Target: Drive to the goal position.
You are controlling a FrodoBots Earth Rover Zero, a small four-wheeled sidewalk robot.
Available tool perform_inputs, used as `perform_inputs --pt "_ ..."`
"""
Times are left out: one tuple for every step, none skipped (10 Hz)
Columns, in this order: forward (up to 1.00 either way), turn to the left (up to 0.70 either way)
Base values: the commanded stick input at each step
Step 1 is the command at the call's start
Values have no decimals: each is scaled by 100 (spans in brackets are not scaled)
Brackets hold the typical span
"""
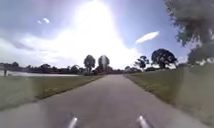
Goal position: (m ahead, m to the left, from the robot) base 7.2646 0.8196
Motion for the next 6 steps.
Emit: perform_inputs --pt "70 0" --pt "70 0" --pt "70 0" --pt "70 0" --pt "70 0" --pt "70 0"
